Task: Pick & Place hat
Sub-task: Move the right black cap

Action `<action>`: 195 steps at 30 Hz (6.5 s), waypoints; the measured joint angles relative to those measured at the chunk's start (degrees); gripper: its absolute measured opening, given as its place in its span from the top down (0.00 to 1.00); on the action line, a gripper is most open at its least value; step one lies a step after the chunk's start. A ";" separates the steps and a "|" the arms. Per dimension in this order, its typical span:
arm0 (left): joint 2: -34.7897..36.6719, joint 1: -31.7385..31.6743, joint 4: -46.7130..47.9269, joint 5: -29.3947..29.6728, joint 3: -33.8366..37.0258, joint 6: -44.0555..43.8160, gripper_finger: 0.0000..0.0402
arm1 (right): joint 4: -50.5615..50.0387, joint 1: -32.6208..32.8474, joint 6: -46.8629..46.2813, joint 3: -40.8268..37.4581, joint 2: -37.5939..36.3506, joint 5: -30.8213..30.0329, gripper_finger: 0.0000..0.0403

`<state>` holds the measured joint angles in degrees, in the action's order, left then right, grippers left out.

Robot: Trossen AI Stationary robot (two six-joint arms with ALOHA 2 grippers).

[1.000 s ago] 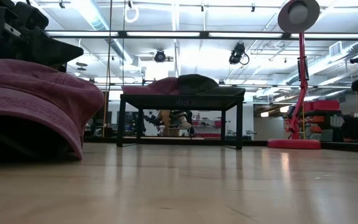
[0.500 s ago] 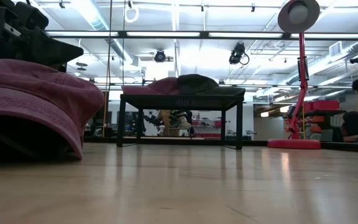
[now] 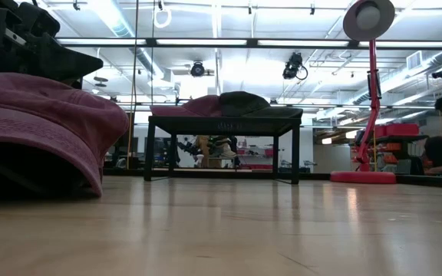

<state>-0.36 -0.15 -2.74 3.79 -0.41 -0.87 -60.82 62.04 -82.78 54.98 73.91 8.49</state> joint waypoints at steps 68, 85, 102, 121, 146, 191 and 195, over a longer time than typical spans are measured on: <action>0.00 0.01 0.00 0.00 -0.02 0.01 0.95 | 13.88 -0.35 -3.09 -11.32 0.04 4.45 0.98; 0.00 -0.01 0.00 0.00 -0.02 0.01 0.95 | 8.89 -0.35 -0.89 -5.00 -5.13 -0.84 1.00; 0.00 -0.01 0.00 0.00 0.01 0.01 0.95 | 2.16 -6.00 15.22 9.75 -5.66 -19.55 1.00; 0.00 -0.01 0.00 0.00 0.00 0.01 0.95 | 1.95 -12.14 25.19 15.13 -5.66 -25.53 1.00; 0.00 0.01 0.00 0.00 0.00 0.01 0.95 | 1.09 -16.55 2.71 -6.61 -13.87 -8.97 0.34; 0.00 -0.01 0.00 0.00 -0.01 0.01 0.95 | 26.41 -19.00 3.76 -27.91 -23.43 -1.42 0.45; 0.00 -0.01 0.00 0.00 0.01 0.01 0.95 | 27.07 -19.00 3.78 -27.91 -23.43 -1.53 0.54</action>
<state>-0.36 -0.16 -2.74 3.79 -0.40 -0.86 -33.75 43.05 -79.00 27.07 50.48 6.96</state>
